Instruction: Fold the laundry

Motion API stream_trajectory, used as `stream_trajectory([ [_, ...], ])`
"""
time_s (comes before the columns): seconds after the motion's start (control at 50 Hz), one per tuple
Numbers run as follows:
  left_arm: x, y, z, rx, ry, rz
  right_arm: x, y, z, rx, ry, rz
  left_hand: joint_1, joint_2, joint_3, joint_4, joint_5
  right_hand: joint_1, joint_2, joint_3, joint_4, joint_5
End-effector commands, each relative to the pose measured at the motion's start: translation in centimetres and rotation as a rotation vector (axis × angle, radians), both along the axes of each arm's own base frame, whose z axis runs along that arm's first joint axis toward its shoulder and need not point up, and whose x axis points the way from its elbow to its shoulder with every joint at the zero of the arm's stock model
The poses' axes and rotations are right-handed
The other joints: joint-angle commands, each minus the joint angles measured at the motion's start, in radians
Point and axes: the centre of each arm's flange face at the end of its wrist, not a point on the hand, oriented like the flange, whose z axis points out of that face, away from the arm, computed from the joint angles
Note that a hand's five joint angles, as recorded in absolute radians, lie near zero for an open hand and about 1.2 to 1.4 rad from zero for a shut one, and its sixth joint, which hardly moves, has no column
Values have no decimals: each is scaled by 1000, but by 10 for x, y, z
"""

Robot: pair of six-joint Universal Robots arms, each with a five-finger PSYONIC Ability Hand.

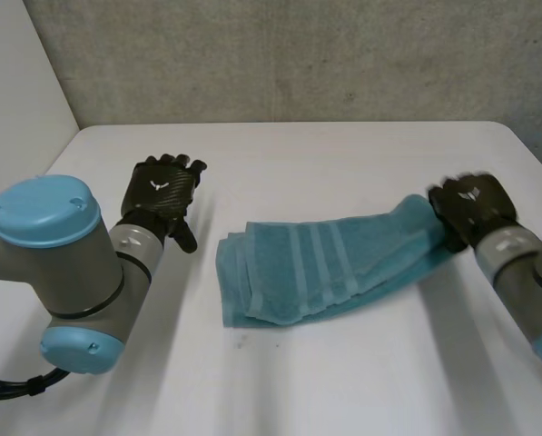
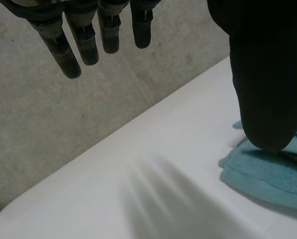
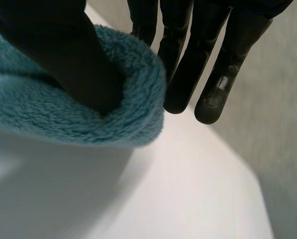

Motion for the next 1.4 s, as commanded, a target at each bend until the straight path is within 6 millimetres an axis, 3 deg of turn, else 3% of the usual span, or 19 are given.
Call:
stream_trajectory([
  [0.02,2,3,8,-14,8,3,85,32,26,-62,-20,237,-24,-32,-43,-31,-51,470,239,214,204,257],
  [0.06,4,4,7,-7,13,13,106,45,18,-42,-9,304,-24,-32,-43,-31,-51,470,239,214,204,257],
  [0.1,5,3,6,-5,16,21,148,86,-3,-3,12,463,-24,-32,-43,-31,-51,470,239,214,204,257],
  [0.12,6,3,7,-4,21,34,148,86,-3,-2,12,463,-24,-32,-43,-31,-51,470,239,214,204,257],
  [0.16,7,2,9,-7,30,43,171,120,-21,33,34,564,-24,-32,-43,-31,-51,470,239,214,204,257],
  [0.28,7,3,23,-26,82,53,178,133,-44,71,63,596,-24,-32,-43,-31,-51,470,239,214,204,257],
  [0.32,6,3,25,-25,92,51,175,128,-40,73,45,570,-24,-32,-43,-31,-51,10,-221,-246,-255,-203],
  [0.34,4,4,27,-26,101,45,175,128,-40,73,45,570,-24,-32,-43,-31,-51,7,-224,-249,-259,-206],
  [0.36,4,4,27,-26,102,45,174,127,-33,58,37,564,-24,-32,-43,-31,-51,-324,-555,-580,-590,-537],
  [0.38,3,3,31,-29,114,42,174,127,-33,58,37,564,-24,-32,-43,-31,-51,-328,-559,-584,-593,-541],
  [0.42,0,4,34,-29,126,37,163,116,3,-14,-5,504,-24,-32,-43,-31,-51,-670,-901,-926,-936,-883],
  [0.54,-25,15,47,3,198,-34,113,69,46,-15,-188,255,-24,-32,-43,-31,-51,-752,-983,-1008,-1018,-965],
  [0.62,-45,24,45,44,235,-87,96,58,55,34,-318,191,-23,-31,-42,-30,-50,-752,-983,-1008,-1018,-965],
  [0.72,-76,41,27,134,253,-181,75,41,49,171,-432,121,-11,-20,-30,-18,-38,-752,-983,-1008,-1018,-965],
  [0.82,-85,48,-1,217,214,-195,67,34,42,291,-491,132,-8,-17,-27,-15,-35,-752,-983,-1008,-1018,-965],
  [0.86,-85,49,-10,243,194,-190,68,28,18,381,-496,138,-8,-17,-27,-15,-35,-752,-983,-1008,-1018,-965],
  [0.98,-73,49,-36,328,125,-138,72,23,-8,456,-478,132,-20,-28,-39,-27,-47,-752,-983,-1008,-1018,-965],
  [1.18,-41,36,-42,350,85,-6,78,15,-41,531,-439,126,-24,-32,-43,-31,-51,-752,-983,-1008,-1018,-965],
  [1.4,-35,48,-44,378,33,-14,78,17,-45,534,-292,148,-24,-32,-43,-31,-51,-752,-983,-1008,-1018,-965],
])
